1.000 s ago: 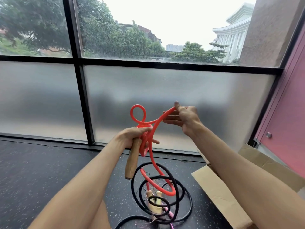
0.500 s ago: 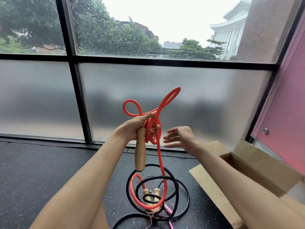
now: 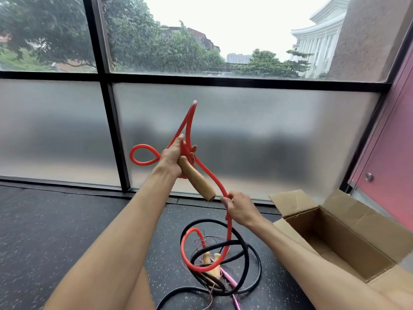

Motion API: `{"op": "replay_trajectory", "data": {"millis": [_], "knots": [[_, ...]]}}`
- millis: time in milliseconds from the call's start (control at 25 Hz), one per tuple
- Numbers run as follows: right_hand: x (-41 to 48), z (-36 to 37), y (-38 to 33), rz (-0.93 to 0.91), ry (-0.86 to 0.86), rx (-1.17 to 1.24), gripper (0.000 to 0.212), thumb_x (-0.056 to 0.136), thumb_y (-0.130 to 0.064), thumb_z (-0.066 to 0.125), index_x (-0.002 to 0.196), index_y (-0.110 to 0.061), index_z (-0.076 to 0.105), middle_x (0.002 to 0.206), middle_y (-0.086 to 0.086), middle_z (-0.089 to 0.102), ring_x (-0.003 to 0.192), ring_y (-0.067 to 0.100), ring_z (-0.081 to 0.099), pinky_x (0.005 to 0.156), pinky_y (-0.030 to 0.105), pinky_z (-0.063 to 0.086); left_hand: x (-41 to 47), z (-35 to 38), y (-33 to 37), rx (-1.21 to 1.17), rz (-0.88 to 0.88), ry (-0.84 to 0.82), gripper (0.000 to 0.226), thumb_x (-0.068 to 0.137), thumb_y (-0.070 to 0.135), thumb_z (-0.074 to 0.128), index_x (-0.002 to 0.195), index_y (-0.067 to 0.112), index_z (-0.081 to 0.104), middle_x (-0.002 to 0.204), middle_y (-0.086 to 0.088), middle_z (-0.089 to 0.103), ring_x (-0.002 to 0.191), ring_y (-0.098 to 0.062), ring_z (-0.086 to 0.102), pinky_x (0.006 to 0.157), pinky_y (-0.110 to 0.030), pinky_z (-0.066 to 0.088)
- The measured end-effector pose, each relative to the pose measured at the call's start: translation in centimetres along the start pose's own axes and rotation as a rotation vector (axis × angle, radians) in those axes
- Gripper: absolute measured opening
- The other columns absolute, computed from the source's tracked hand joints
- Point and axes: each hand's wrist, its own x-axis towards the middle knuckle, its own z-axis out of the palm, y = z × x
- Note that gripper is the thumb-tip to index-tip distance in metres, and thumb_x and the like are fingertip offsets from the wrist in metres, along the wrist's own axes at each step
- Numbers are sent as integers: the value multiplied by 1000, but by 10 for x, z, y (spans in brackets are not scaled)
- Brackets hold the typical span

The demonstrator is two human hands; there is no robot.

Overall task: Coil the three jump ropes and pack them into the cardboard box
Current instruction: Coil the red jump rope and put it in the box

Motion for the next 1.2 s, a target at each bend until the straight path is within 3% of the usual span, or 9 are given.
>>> {"op": "replay_trajectory", "data": {"millis": [200, 280, 440, 680, 800, 960, 1040, 1120, 1200], "knots": [[18, -57, -46, -59, 349, 73, 32, 100, -36, 52, 76, -14, 53, 63, 7, 64, 54, 27, 68, 56, 46, 58, 15, -23, -13, 167, 5, 180, 19, 95, 33, 66, 83, 22, 57, 67, -16, 72, 31, -14, 50, 39, -18, 44], [27, -81, -67, -31, 438, 210, 34, 101, -35, 53, 76, -11, 53, 61, 10, 63, 51, 28, 65, 49, 40, 53, 15, -25, -22, 222, -104, 85, 15, 94, 30, 66, 86, 22, 56, 87, -23, 74, 32, -16, 51, 39, -20, 45], [37, -105, -100, 94, 442, 632, 38, 103, -32, 52, 77, -5, 56, 59, 12, 61, 44, 19, 63, 36, 23, 45, 8, -12, -41, 414, -252, -243, 28, 89, 32, 71, 72, 17, 54, 59, -6, 62, 42, -18, 54, 53, -30, 51], [32, -110, -88, 159, 474, 859, 31, 102, -25, 53, 78, -6, 56, 63, 12, 63, 43, 12, 65, 36, 20, 44, -2, 12, -58, 603, -299, -607, 40, 85, 47, 74, 82, 10, 59, 79, -13, 69, 58, -22, 64, 71, -39, 53], [28, -108, -73, 217, 469, 869, 32, 102, -24, 54, 76, -6, 55, 62, 11, 62, 42, 12, 64, 36, 20, 43, -11, 15, -64, 686, -388, -688, 47, 93, 52, 63, 86, 5, 61, 93, -21, 72, 58, -19, 63, 69, -35, 55], [22, -112, -70, 226, 452, 919, 36, 104, -25, 50, 72, -7, 56, 60, 7, 59, 49, 18, 62, 39, 22, 47, -19, 22, -63, 601, -346, -654, 46, 91, 54, 64, 83, 9, 58, 77, -13, 64, 53, -18, 58, 61, -32, 55], [19, -116, -67, 215, 415, 800, 38, 105, -21, 42, 74, -8, 59, 59, 6, 53, 48, 19, 54, 35, 20, 39, -19, 24, -55, 505, -289, -596, 49, 91, 55, 64, 78, 9, 58, 72, -12, 60, 53, -20, 59, 57, -31, 54], [14, -117, -60, 214, 308, 633, 36, 99, -12, 37, 73, -5, 61, 60, 8, 50, 44, 18, 45, 34, 18, 27, -18, 24, -46, 389, -208, -527, 51, 93, 54, 60, 70, 9, 57, 66, -12, 61, 52, -20, 58, 58, -31, 54], [3, -109, -51, 232, 13, 420, 28, 95, -8, 42, 80, -2, 65, 65, 11, 55, 46, 18, 50, 37, 19, 31, -16, 23, -36, 228, -131, -453, 51, 97, 50, 55, 66, 10, 57, 60, -12, 60, 50, -19, 56, 57, -30, 53]]}}
